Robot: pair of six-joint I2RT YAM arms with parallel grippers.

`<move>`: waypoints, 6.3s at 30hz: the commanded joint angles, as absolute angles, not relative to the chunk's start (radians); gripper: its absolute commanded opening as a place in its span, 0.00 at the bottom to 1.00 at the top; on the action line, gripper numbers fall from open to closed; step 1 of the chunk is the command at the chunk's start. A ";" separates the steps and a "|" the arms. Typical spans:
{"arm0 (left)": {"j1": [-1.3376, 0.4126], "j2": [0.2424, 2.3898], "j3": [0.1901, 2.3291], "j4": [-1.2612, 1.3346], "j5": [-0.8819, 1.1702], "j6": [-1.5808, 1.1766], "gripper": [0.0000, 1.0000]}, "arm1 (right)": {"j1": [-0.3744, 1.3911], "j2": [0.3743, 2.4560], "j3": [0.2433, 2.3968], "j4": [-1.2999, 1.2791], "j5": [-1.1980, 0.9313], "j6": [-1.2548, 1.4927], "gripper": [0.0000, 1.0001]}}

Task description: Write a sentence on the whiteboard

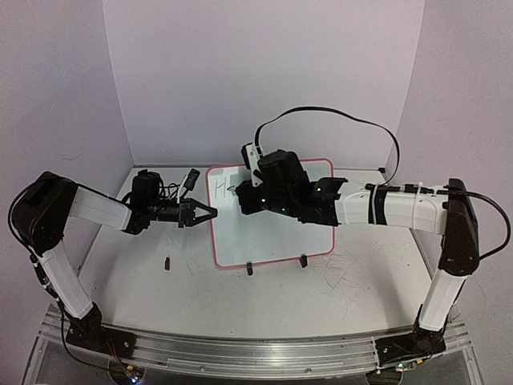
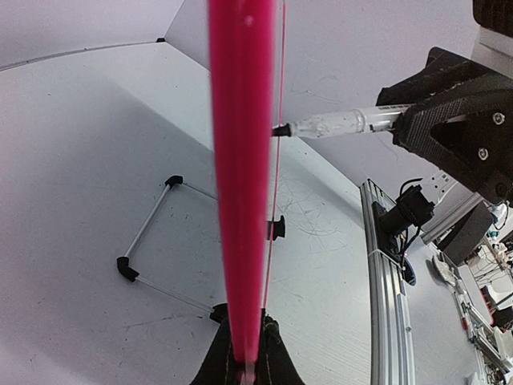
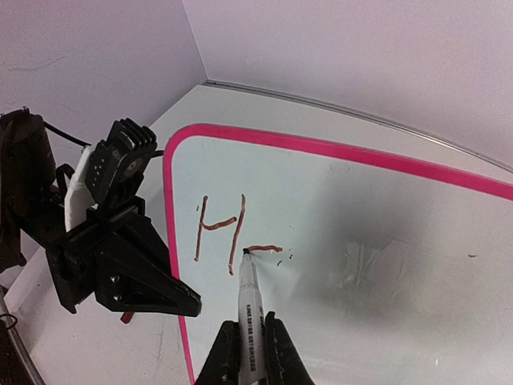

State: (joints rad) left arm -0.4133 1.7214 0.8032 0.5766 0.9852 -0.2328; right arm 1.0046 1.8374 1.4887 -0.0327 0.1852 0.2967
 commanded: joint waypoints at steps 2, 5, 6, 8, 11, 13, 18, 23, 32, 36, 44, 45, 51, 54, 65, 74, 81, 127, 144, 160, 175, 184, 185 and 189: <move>-0.431 1.700 0.805 0.572 0.968 -0.204 0.00 | 1.004 1.842 1.488 -0.064 0.191 0.308 0.00; -0.431 1.702 0.807 0.571 0.969 -0.205 0.00 | 1.005 1.831 1.475 -0.068 0.189 0.314 0.00; -0.432 1.701 0.807 0.571 0.968 -0.205 0.00 | 1.006 1.829 1.471 -0.070 0.189 0.315 0.00; -0.432 1.700 0.807 0.571 0.968 -0.206 0.00 | 1.006 1.821 1.464 -0.074 0.194 0.316 0.00; -0.433 1.700 0.807 0.572 0.968 -0.206 0.00 | 1.006 1.811 1.454 -0.076 0.206 0.316 0.00; -0.433 1.700 0.806 0.570 0.968 -0.207 0.00 | 1.005 1.807 1.452 -0.077 0.212 0.315 0.00; -0.434 1.696 0.806 0.570 0.968 -0.208 0.00 | 1.005 1.794 1.448 -0.078 0.247 0.317 0.00; -0.434 1.692 0.805 0.570 0.967 -0.210 0.00 | 1.004 1.792 1.459 -0.074 0.284 0.312 0.00; -0.434 1.689 0.803 0.570 0.968 -0.209 0.00 | 1.003 1.794 1.478 -0.046 0.310 0.308 0.00; -0.434 1.689 0.802 0.570 0.967 -0.207 0.00 | 0.999 1.800 1.494 -0.040 0.318 0.304 0.00; -0.434 1.688 0.799 0.569 0.966 -0.204 0.00 | 0.992 1.797 1.502 -0.037 0.332 0.304 0.00; -0.434 1.688 0.799 0.569 0.966 -0.204 0.00 | 0.991 1.796 1.501 -0.036 0.333 0.304 0.00; -0.434 1.692 0.801 0.569 0.968 -0.204 0.00 | 0.985 1.796 1.509 -0.030 0.334 0.298 0.00; -0.434 1.693 0.802 0.569 0.967 -0.204 0.00 | 0.980 1.797 1.515 -0.028 0.334 0.295 0.00; -0.434 1.694 0.804 0.569 0.968 -0.206 0.00 | 0.972 1.805 1.517 -0.027 0.312 0.298 0.00; -0.434 1.697 0.810 0.569 0.968 -0.206 0.00 | 0.979 1.791 1.482 -0.036 0.271 0.299 0.00; -0.434 1.704 0.811 0.568 0.971 -0.207 0.00 | 0.984 1.773 1.435 -0.043 0.256 0.308 0.00; -0.436 1.693 0.794 0.565 0.929 -0.219 0.00 | 0.988 1.530 1.270 0.037 0.160 0.318 0.00; -0.441 1.673 0.790 0.528 0.884 -0.200 0.00 | 0.987 1.552 1.234 0.097 0.157 0.205 0.00; -0.441 1.671 0.805 0.521 0.895 -0.192 0.00 | 0.953 1.599 1.275 0.093 0.032 0.229 0.00; -0.441 1.671 0.802 0.520 0.895 -0.190 0.00 | 0.991 1.688 1.348 0.049 0.189 0.169 0.00; -0.441 1.674 0.809 0.518 0.900 -0.187 0.00 | 0.991 1.723 1.378 0.050 0.197 0.184 0.00; -0.441 1.673 0.807 0.518 0.898 -0.187 0.00 | 0.992 1.720 1.377 0.053 0.208 0.186 0.00; -0.441 1.671 0.801 0.518 0.898 -0.185 0.00 | 0.990 1.721 1.383 0.058 0.257 0.199 0.00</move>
State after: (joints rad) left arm -0.4320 1.6955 0.8017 0.5494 0.9384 -0.2310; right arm 0.9916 1.7191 1.3367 0.0335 0.1818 0.1842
